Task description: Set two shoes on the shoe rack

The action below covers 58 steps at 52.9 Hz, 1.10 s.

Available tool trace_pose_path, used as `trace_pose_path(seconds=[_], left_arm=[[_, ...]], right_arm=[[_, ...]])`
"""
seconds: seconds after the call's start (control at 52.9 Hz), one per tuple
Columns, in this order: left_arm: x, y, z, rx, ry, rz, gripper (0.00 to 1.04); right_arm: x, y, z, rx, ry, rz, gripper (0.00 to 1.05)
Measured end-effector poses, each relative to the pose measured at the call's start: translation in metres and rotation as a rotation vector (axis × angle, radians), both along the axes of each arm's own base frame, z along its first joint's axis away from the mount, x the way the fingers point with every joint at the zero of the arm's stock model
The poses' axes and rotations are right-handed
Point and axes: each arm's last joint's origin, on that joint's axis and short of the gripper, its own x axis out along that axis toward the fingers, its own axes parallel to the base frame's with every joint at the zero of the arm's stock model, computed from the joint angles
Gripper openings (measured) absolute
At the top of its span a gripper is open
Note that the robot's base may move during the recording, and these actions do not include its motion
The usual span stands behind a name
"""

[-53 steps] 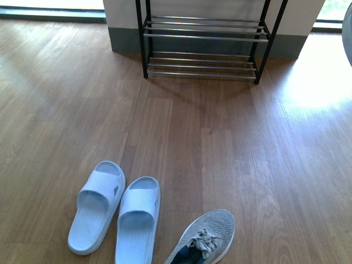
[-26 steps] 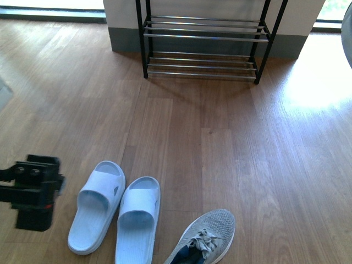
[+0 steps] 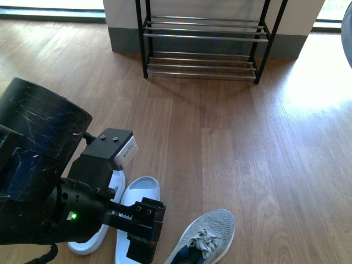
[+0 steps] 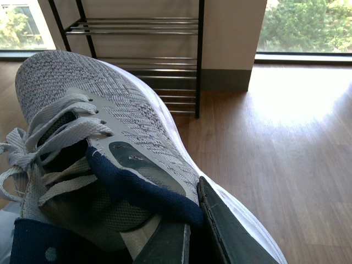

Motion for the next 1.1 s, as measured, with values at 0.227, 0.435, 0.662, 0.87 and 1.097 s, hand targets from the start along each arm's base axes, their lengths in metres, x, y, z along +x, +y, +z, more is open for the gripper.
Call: trace_pose_path(seconds=[0.227,0.435,0.662,0.87,1.097], left_arm=[[0.009,0.009,-0.044,0.069,0.158,0.051,0.95],[0.015,0.004,-0.064,0.103,0.187,-0.044,0.95],[0.020,-0.005,-0.076,0.103,0.195,-0.128,0.95],[0.033,-0.008,-0.092,0.114,0.193,-0.160,0.95],[0.032,-0.015,-0.108,0.103,0.220,-0.212,0.95]], right_arm=[[0.000,0.000,0.000,0.000,0.000,0.000,0.01],[0.000,0.000,0.000,0.000,0.000,0.000,0.01],[0.000,0.000,0.000,0.000,0.000,0.000,0.01],[0.000,0.000,0.000,0.000,0.000,0.000,0.01],[0.000,0.000,0.000,0.000,0.000,0.000,0.01]])
